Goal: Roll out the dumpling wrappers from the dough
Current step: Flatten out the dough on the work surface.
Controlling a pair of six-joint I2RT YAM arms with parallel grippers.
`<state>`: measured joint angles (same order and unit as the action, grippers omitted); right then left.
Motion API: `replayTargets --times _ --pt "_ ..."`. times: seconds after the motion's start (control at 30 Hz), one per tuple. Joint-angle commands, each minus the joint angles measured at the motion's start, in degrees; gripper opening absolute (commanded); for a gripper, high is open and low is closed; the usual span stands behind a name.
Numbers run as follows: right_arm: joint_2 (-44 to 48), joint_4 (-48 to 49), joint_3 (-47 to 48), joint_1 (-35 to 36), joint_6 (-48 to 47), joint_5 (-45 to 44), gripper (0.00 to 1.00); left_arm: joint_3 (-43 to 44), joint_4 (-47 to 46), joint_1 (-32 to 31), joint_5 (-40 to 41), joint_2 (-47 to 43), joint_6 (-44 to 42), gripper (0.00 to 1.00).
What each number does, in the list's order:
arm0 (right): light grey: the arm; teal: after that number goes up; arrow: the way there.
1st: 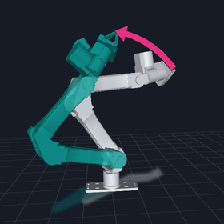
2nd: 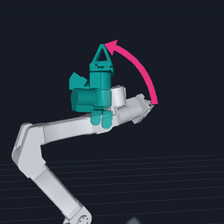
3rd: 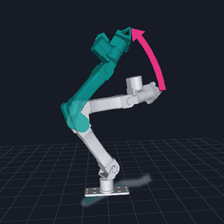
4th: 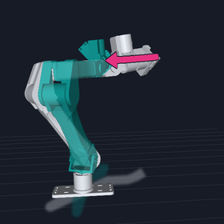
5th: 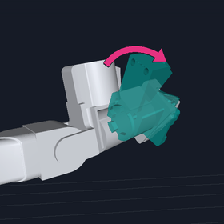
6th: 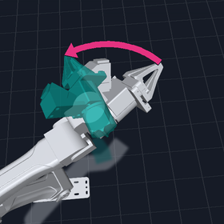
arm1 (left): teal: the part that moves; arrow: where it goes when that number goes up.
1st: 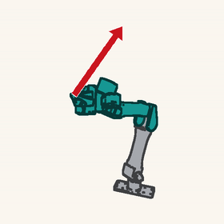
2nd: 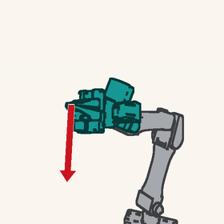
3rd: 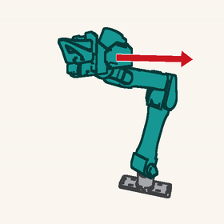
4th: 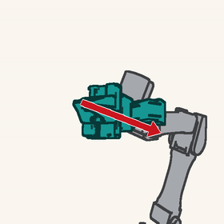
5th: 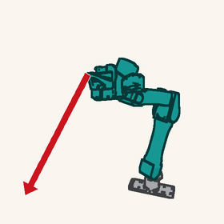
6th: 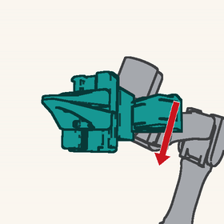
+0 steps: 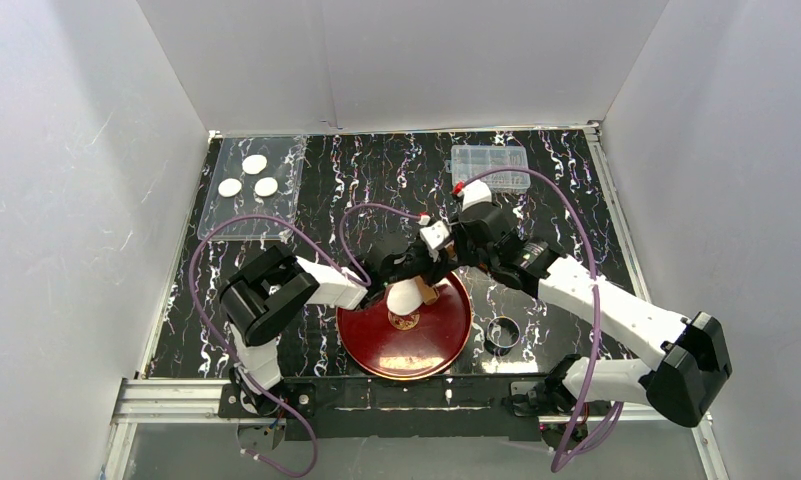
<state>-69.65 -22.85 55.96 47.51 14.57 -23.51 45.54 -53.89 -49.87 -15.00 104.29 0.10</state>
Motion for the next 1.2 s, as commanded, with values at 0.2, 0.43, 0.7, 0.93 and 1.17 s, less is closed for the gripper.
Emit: replayTargets --times 0.2,0.43,0.7,0.93,1.17 --pt "0.4 6.4 -7.6 5.8 2.6 19.0 0.01 0.1 8.2 -2.4 8.4 2.0 4.0 0.0" --pt "-0.9 7.0 -9.4 8.2 5.2 18.6 0.01 -5.0 7.9 -2.4 11.3 1.4 6.4 0.0" --pt "-2.0 3.9 -4.6 10.3 6.0 16.6 0.01 -5.1 7.5 -2.3 5.8 -3.0 -2.0 0.0" --pt "-2.7 -0.6 7.2 10.3 0.9 14.6 0.01 -1.3 14.3 1.8 0.5 -12.0 -6.1 0.0" --pt "-4.4 4.0 5.2 10.3 4.5 17.7 0.01 -3.9 19.3 4.5 -1.4 -14.0 -2.2 0.0"
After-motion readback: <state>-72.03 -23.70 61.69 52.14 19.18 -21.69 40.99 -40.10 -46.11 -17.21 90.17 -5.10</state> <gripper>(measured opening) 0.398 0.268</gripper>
